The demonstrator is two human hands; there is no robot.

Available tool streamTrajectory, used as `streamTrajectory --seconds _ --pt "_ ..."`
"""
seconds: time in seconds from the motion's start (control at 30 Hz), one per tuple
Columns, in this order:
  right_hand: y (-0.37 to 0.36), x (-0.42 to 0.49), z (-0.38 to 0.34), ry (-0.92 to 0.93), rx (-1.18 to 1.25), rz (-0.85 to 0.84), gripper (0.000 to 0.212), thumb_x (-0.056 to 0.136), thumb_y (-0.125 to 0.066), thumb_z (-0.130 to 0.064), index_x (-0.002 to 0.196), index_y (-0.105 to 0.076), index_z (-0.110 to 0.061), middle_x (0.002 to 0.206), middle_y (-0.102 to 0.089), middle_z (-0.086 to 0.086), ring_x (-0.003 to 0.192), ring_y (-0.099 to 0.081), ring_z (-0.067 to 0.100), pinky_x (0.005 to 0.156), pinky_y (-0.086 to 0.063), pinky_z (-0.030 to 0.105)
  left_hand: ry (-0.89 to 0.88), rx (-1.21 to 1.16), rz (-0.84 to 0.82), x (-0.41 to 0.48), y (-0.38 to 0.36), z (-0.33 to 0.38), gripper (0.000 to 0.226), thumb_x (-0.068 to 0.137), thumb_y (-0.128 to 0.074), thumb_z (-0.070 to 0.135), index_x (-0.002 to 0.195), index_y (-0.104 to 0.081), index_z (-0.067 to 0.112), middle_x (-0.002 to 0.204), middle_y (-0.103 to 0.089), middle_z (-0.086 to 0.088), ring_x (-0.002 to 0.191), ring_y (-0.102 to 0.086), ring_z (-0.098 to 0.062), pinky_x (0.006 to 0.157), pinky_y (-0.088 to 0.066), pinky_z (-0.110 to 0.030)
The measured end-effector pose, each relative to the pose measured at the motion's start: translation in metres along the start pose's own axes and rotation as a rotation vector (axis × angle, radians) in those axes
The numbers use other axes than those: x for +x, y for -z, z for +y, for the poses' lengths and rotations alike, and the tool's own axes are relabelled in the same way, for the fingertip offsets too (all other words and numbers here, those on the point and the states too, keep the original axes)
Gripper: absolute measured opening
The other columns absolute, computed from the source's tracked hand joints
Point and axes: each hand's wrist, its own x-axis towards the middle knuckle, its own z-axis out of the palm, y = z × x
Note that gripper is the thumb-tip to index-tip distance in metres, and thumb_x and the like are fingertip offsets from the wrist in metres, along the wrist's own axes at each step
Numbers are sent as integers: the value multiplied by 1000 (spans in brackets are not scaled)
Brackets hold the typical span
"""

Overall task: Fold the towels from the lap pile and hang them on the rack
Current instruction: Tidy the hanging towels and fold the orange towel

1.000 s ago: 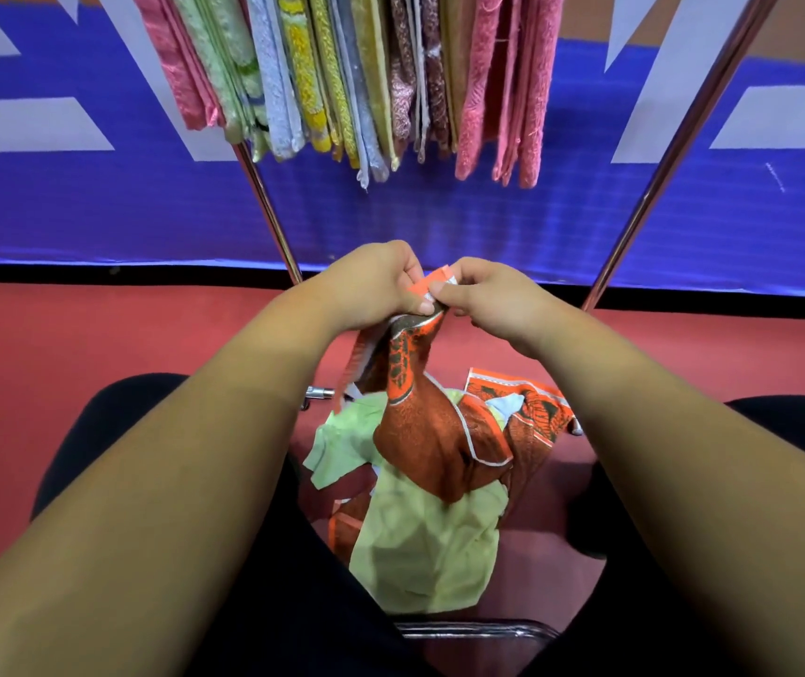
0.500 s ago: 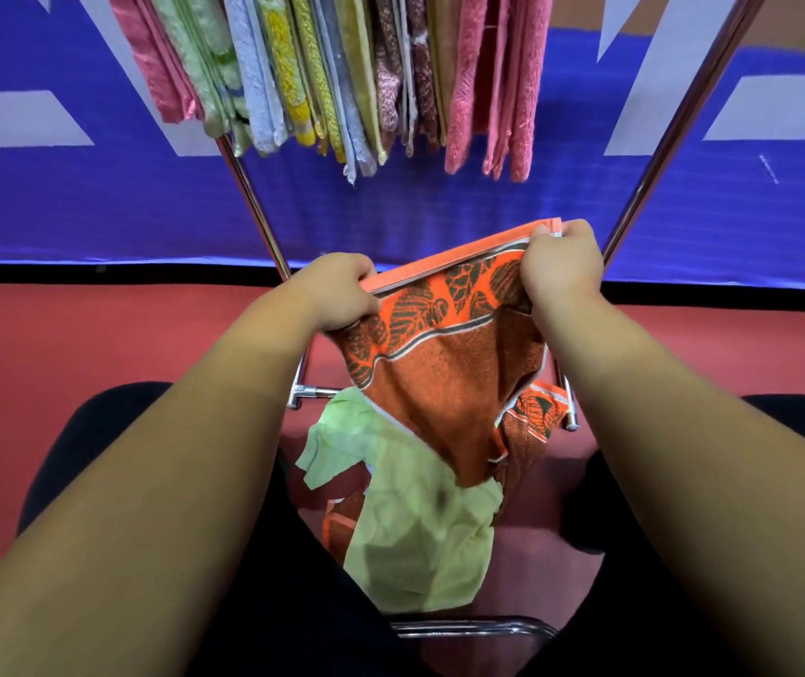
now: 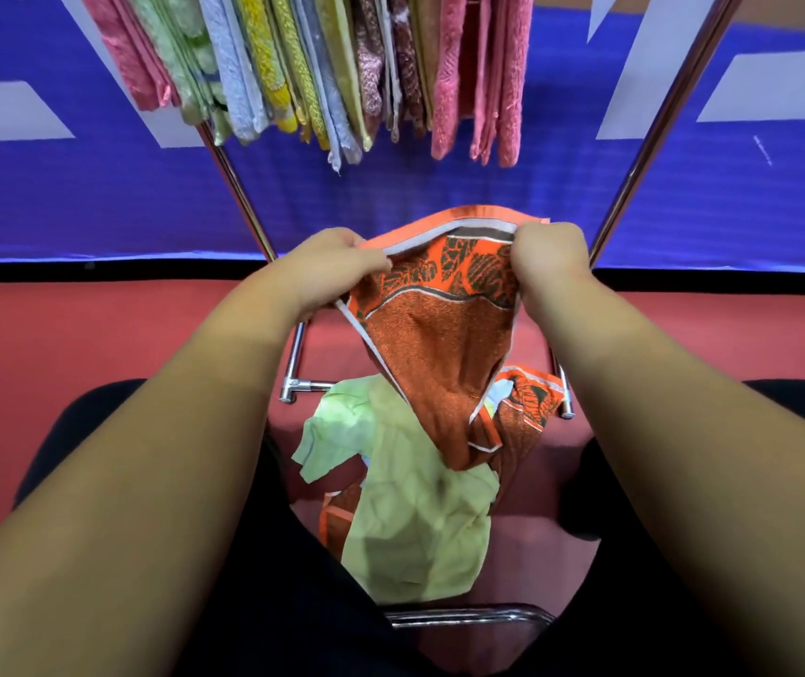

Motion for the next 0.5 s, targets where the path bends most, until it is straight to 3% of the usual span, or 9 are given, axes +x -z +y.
streamTrajectory --seconds 0.07,0.13,0.17,0.23,0.27,0.33,0.37,0.43,0.5 --pt "-3 -3 0 24 -20 -43 13 100 -55 -17 88 -58 -20 88 -62 4 78 -62 25 69 -57 32 111 -319 -108 -4 -1 7 35 94 -58 45 83 -68 13 72 -62 -9 56 -55 -23 59 -42 -31" --pt "-6 -6 -1 53 -35 -74 16 98 -56 -18 82 -58 -21 87 -64 2 72 -63 22 65 -57 30 150 -488 -61 1 2 4 59 98 -40 47 99 -69 -5 86 -65 -28 66 -59 -32 65 -47 -36" --pt "-8 -7 -2 73 -51 -88 15 98 -57 -18 84 -61 -20 89 -66 4 74 -63 22 67 -57 31 148 -505 2 2 3 4 60 93 -39 41 105 -67 -11 94 -64 -34 72 -57 -36 68 -47 -38" --pt "-12 -7 -5 135 -125 -98 14 99 -56 -17 88 -66 -16 92 -67 9 82 -61 26 79 -56 40 147 -505 56 -2 1 6 47 76 -47 22 105 -64 -12 97 -59 -34 79 -53 -36 68 -47 -40" --pt "-14 -5 -4 154 -147 -90 15 98 -56 -17 88 -67 -15 90 -67 10 84 -60 26 82 -55 42 142 -480 65 -6 -2 10 34 71 -49 14 98 -61 -4 92 -54 -27 72 -53 -32 62 -45 -35" --pt "-16 -8 -4 150 -141 -95 15 96 -58 -18 84 -67 -15 84 -65 9 80 -57 25 74 -49 40 116 -368 56 -11 -5 15 10 76 -52 3 84 -52 9 80 -43 -14 52 -42 -19 46 -33 -22" --pt "-17 -9 -2 147 -146 -103 16 95 -58 -18 84 -69 -13 83 -66 8 80 -57 25 72 -47 39 98 -309 50 -9 -6 13 10 80 -54 -1 82 -53 9 75 -40 -12 48 -37 -18 43 -29 -20" --pt "-18 -11 0 151 -154 -125 19 95 -59 -20 91 -75 -10 90 -76 6 86 -68 26 79 -56 42 72 -224 21 -7 -6 8 8 80 -61 -2 88 -64 0 73 -48 -15 54 -45 -20 48 -34 -23" --pt "-19 -16 -1 173 -125 -163 21 96 -59 -22 93 -80 -20 95 -80 0 95 -75 22 91 -61 44 74 -172 30 -5 -6 3 16 79 -71 -1 94 -72 -3 79 -64 -19 66 -58 -25 59 -44 -29"
